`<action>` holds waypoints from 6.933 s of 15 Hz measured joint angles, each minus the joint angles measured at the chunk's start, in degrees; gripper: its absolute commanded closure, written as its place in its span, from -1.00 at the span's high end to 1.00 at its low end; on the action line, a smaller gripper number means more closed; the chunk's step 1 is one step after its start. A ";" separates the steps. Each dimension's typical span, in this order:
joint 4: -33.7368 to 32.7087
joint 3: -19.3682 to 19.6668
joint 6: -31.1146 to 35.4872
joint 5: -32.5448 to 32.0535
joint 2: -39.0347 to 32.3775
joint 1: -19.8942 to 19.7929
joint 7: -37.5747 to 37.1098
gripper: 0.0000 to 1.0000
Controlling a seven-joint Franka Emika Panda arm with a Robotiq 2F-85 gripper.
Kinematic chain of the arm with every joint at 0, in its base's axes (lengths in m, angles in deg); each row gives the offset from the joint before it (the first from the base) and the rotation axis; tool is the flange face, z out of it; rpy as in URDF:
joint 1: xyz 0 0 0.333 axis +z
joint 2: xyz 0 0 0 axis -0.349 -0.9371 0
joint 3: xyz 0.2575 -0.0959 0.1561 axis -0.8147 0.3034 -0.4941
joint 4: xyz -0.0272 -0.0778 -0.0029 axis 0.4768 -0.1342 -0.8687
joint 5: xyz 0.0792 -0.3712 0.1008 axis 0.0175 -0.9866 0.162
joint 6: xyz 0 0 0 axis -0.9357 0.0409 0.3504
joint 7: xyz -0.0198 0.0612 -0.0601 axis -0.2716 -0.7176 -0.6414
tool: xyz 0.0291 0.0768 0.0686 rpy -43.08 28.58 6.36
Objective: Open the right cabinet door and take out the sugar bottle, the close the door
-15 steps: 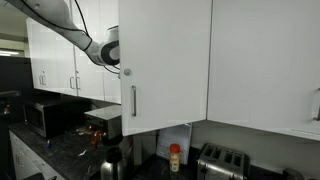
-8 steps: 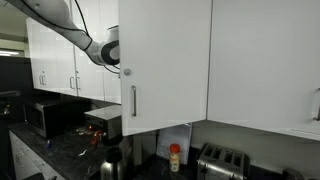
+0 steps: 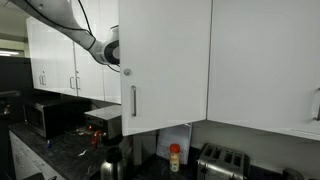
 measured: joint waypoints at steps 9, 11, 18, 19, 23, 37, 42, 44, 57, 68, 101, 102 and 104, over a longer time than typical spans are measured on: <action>-6.51 -0.08 0.40 3.02 -7.14 0.05 0.50 1.00; -8.15 -0.25 0.52 4.94 -8.36 0.08 1.36 1.00; -12.02 -1.18 1.70 12.20 -11.10 0.21 6.00 1.00; -12.39 -1.34 1.97 13.14 -11.43 0.21 6.70 1.00; -13.27 -1.86 3.53 17.32 -12.66 0.21 10.10 1.00; -13.94 -2.37 6.01 27.83 -13.70 0.17 20.95 -0.06; -14.02 -2.51 6.25 29.89 -13.63 0.18 23.59 -0.39; -14.02 -2.57 6.24 30.39 -13.57 0.18 24.32 -0.48; -4.50 -2.50 6.23 27.87 -5.04 0.18 24.83 -0.53; 7.57 -2.37 6.41 22.49 7.05 -1.03 23.81 -0.53; 21.12 -11.16 -5.43 -7.60 26.77 1.46 -5.94 -0.53; 21.16 -11.09 -6.40 -7.48 27.29 2.53 -5.91 -0.53; 21.35 -10.84 -7.74 -7.04 28.33 4.79 -5.74 -0.53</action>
